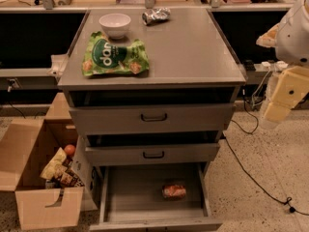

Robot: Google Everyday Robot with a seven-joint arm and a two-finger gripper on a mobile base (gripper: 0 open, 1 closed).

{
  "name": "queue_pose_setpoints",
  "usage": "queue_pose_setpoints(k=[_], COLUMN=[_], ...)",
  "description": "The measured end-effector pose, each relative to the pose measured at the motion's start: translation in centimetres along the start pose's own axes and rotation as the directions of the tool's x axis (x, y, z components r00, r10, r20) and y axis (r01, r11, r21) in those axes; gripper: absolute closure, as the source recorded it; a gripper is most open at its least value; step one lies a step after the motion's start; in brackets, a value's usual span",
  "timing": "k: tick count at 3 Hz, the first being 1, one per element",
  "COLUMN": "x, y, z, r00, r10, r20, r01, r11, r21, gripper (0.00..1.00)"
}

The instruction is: Pick coke can from bottom drawer and place on counter

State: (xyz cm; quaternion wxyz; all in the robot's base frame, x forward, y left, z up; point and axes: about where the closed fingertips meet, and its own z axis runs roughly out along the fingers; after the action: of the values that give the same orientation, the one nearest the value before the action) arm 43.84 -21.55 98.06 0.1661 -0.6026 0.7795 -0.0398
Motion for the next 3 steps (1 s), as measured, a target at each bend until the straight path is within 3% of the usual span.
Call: queue_pose_setpoints(k=[1,2,3], x=[0.0,0.0,0.3], y=[0.0,1.1,3.5], z=[0.0,2.8,7.4], r00=[1.000,0.999,0.990], r10=[0.000,-0.011,-0.014], r20=[0.000,0.049,0.143], r01=[0.000,0.012,0.023], r11=[1.0000,0.9997,0.9979], r21=[0.000,-0.020,-0.061], gripper=[0.00,0.00,0.00])
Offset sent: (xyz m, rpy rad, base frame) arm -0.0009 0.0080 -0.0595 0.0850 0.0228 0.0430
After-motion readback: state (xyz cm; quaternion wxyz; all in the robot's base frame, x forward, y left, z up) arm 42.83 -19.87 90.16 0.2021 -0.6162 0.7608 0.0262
